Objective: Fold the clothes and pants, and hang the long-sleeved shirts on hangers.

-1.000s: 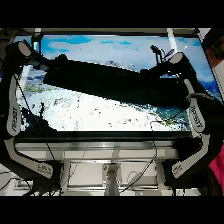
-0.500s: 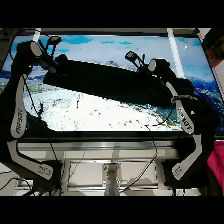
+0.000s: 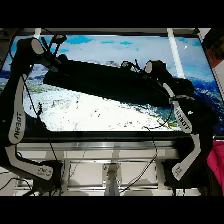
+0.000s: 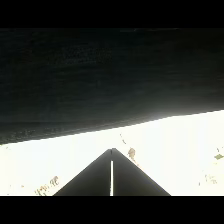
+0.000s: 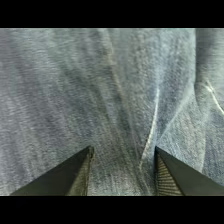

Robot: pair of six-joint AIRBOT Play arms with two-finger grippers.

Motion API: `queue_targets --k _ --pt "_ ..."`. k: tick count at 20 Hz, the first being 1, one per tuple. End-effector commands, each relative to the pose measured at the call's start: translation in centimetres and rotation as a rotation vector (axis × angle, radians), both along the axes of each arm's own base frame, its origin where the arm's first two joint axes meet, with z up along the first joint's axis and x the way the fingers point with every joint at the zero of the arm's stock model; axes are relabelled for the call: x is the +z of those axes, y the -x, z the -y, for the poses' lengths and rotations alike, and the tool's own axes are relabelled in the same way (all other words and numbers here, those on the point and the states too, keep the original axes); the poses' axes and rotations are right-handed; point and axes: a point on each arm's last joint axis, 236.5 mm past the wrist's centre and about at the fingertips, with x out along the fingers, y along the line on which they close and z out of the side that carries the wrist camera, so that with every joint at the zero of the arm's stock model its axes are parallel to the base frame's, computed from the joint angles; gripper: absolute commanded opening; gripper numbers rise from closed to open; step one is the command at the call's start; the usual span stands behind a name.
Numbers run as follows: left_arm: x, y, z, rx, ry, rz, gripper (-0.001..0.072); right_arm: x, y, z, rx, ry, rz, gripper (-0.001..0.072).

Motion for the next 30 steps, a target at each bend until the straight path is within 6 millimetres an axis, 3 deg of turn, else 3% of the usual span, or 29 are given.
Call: queue_targets --k 1,4,8,11,12,13,14,15,16,18,24,27,28,30 --pt "1.5 0.4 0.1 -0.006 0.002 0.025 0.0009 -0.3 0.1 -0.3 0.047 0.008 0.005 0.0455" --pt "1.4 1.6 0.1 -0.016 -0.003 -0.019 0.0008 0.0 -2.4 -0.1 0.062 0.027 0.118 0.0454" --pt "1.0 3.0 0.3 -0.031 -0.01 -0.078 0.0009 4.8 -9.8 -0.7 -0.182 -0.122 0.425 0.0455" --pt "1.3 3.3 0.6 -0.04 -0.01 -0.078 0.0008 6.7 -10.7 -0.9 -0.208 -0.153 0.462 0.044" --pt "1.7 3.4 0.9 -0.046 -0.01 -0.069 0.0008 6.4 -9.9 -1.0 -0.196 -0.138 0.411 0.0331" --pt "2.2 3.6 1.1 -0.052 -0.01 -0.057 0.0008 5.8 -8.5 -1.3 -0.18 -0.123 0.337 0.0109" --pt "2.7 3.8 1.4 -0.057 -0.009 -0.048 0.0008 5.0 -6.6 -1.5 -0.157 -0.096 0.247 0.0032" --pt "3.2 4.0 1.6 -0.064 -0.009 -0.041 0.0007 4.2 -4.6 -1.5 -0.127 -0.063 0.16 0.0021" --pt "3.4 4.3 1.7 -0.067 -0.008 -0.04 0.0007 3.5 -2.8 -1.4 -0.108 -0.038 0.08 0.002" --pt "2.8 5.8 1.7 -0.071 -0.012 -0.065 0.0007 2.7 -1.1 -1.8 -0.12 -0.037 0.006 0.0016" --pt "-0.7 10.2 -0.1 -0.062 -0.059 -0.083 0.0008 -0.7 1.0 -2.4 -0.112 0.006 -0.05 0.002" --pt "-0.9 10.5 -0.1 -0.062 -0.06 -0.081 0.0008 -0.9 0.8 -3.1 -0.058 0.014 -0.016 0.0048" --pt "-0.9 10.5 0.0 -0.064 -0.06 -0.077 0.0008 -0.7 0.1 -3.3 -0.046 0.01 0.016 0.0119" --pt "-0.9 10.5 0.1 -0.066 -0.058 -0.077 0.0008 -0.1 -1.6 -3.4 -0.051 -0.001 0.094 0.0363"
